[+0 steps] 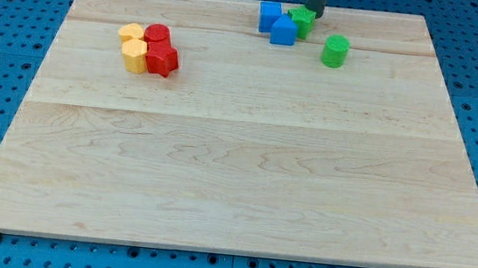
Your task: Separate green star from the triangle
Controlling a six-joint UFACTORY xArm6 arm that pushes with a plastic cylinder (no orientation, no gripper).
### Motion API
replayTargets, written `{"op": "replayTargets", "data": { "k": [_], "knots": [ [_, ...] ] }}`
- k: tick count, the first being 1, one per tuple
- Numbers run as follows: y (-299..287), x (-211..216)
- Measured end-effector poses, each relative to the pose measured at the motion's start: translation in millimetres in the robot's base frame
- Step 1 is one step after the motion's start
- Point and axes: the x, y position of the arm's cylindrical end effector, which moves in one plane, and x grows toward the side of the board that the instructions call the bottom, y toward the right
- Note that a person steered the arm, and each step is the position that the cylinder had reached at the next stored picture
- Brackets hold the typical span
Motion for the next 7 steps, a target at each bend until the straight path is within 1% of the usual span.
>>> {"op": "replayTargets", "data": {
  "k": [1,2,3,4,5,6,7],
  "knots": [
    [-4,-22],
    [-32,-9],
    [-2,-3],
    [48,-2],
    [55,27],
    [61,-5],
    [17,-3]
  ]
}}
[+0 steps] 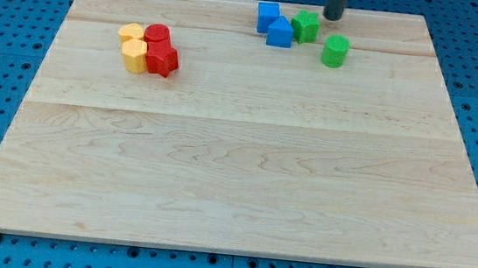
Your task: Separate green star from the triangle
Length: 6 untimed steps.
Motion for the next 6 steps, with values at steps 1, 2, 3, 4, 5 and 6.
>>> {"op": "replayTargets", "data": {
  "k": [1,2,3,4,5,6],
  "knots": [
    [-30,0],
    [-22,10],
    [-16,32],
    [-14,54],
    [7,69],
    [35,91]
  ]
}}
